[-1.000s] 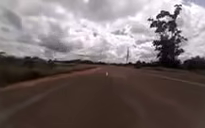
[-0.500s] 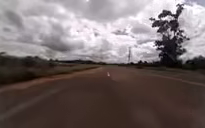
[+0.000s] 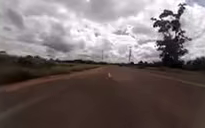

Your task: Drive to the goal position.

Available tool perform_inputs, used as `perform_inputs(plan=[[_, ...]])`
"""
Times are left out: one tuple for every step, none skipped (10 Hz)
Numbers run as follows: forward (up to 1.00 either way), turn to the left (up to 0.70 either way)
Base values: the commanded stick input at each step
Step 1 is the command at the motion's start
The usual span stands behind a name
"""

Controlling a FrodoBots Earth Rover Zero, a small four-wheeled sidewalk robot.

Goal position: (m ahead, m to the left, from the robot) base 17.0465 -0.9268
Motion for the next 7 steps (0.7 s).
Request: perform_inputs(plan=[[1.0, 0.0], [1.0, 0.0], [1.0, 0.0], [1.0, 0.0], [1.0, 0.0], [1.0, 0.0], [1.0, 0.0]])
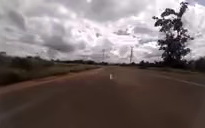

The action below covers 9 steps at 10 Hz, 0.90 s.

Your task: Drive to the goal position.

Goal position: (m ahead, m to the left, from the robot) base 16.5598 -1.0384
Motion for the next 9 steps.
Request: perform_inputs(plan=[[1.0, 0.0], [1.0, 0.0], [1.0, 0.0], [1.0, 0.0], [1.0, 0.0], [1.0, 0.0], [1.0, 0.0], [1.0, 0.0], [1.0, 0.0]])
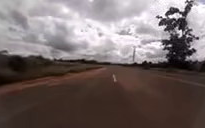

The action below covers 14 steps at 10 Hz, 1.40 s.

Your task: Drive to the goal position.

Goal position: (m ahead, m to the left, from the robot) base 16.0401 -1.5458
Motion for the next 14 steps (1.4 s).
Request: perform_inputs(plan=[[1.0, 0.0], [1.0, 0.0], [1.0, 0.0], [1.0, 0.0], [1.0, 0.0], [1.0, 0.0], [1.0, 0.0], [1.0, 0.0], [1.0, 0.0], [1.0, 0.0], [1.0, 0.0], [1.0, 0.0], [1.0, 0.0], [1.0, 0.0]])
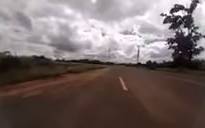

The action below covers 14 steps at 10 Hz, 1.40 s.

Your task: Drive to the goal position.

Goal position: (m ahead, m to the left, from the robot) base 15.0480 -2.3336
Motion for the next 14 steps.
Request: perform_inputs(plan=[[1.0, -0.04], [1.0, -0.14], [1.0, -0.24], [1.0, -0.31], [1.0, -0.39], [1.0, -0.39], [1.0, -0.4], [1.0, 0.0], [1.0, 0.0], [1.0, 0.0], [1.0, 0.0], [1.0, 0.0], [1.0, 0.0], [1.0, 0.0]])
